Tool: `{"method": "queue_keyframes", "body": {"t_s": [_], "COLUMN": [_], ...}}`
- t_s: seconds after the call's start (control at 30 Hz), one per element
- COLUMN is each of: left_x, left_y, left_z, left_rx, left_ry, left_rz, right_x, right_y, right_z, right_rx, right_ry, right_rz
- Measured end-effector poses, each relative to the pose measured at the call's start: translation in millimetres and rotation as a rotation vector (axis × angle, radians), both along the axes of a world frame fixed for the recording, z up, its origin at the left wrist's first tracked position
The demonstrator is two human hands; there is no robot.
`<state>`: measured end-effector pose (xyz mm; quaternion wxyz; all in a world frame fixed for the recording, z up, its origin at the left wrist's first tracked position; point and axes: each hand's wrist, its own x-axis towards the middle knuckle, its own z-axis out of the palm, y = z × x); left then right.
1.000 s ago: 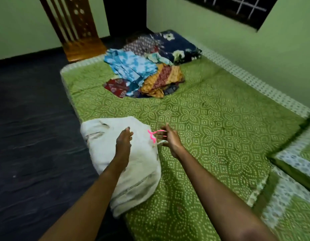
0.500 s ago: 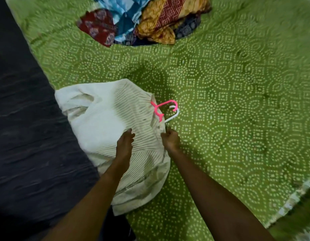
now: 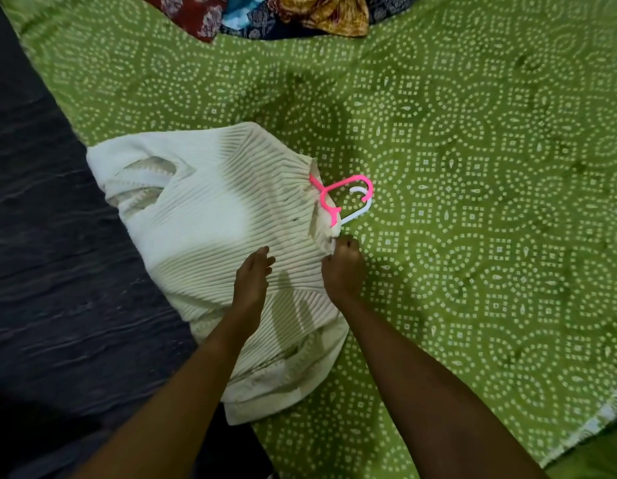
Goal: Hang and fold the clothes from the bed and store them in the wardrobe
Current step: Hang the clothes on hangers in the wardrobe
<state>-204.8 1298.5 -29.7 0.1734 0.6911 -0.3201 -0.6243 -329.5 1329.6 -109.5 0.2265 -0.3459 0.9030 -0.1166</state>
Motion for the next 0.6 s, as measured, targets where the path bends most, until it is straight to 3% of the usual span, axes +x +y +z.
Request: {"method": "queue_keyframes", "body": {"t_s": [0.17,0.3,0.47,0.53,0.6], "left_x": [-4.4,-14.1,-13.2,-3.2,10.2], "left_y": [1.7,-1.2,-4.1,-7.2,-8.6], "left_z": [5.5,14.9,32.0,39.8,51.1], "left_rx": [-0.001,-0.045,-0.192,-0.243,-0.274], "left_ry": [0.005,0.033,0.035,-0.065,-0.185], "left_rz": [-0.009,-0.042,-0.016,0.015,0.008], "right_x": [1.5,10.1,30.1,34.9,38.8], "right_y": [2.8,-1.8,0.1,-0.2,-3.1], "right_z": [13.6,48.2,90.0,102.8,113.6], "right_rx": [-0.173,-0.413,-0.445,-0.407,-0.376], "right_ry": [-0.128,-0.557,-1.053,-1.133,-1.084], "right_rz": [-0.138,-0.296,-0.067,-0.04,-0.067]}}
